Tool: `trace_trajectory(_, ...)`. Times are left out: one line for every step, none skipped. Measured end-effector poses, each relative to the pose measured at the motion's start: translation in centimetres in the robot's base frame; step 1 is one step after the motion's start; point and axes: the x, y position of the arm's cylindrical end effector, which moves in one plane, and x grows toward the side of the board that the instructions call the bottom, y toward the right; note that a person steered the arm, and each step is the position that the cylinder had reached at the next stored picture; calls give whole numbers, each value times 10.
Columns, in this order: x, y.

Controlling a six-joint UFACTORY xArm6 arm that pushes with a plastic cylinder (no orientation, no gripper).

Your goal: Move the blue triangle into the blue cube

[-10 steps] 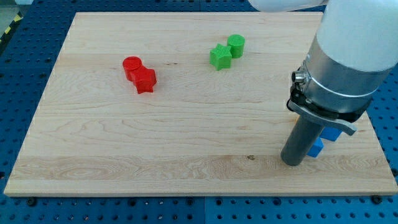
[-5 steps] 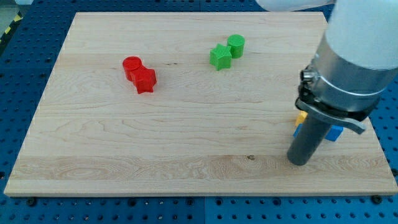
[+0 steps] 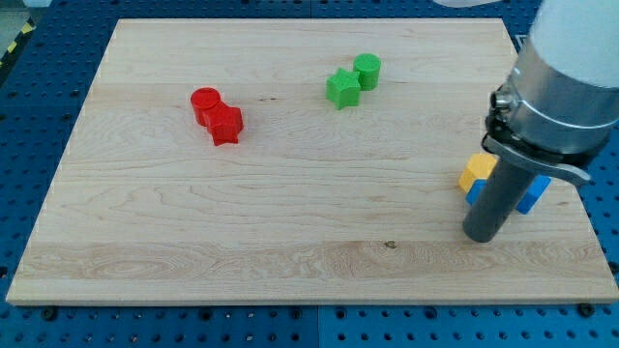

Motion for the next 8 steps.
trace_trajectory(-10, 1)
trace_trajectory(-20, -6)
trace_trajectory(-24, -12)
trace_trajectory(0, -10)
trace_trajectory(7, 10)
trace_trajectory(-6, 17)
trace_trajectory(-22, 16)
trace_trajectory(-31, 16)
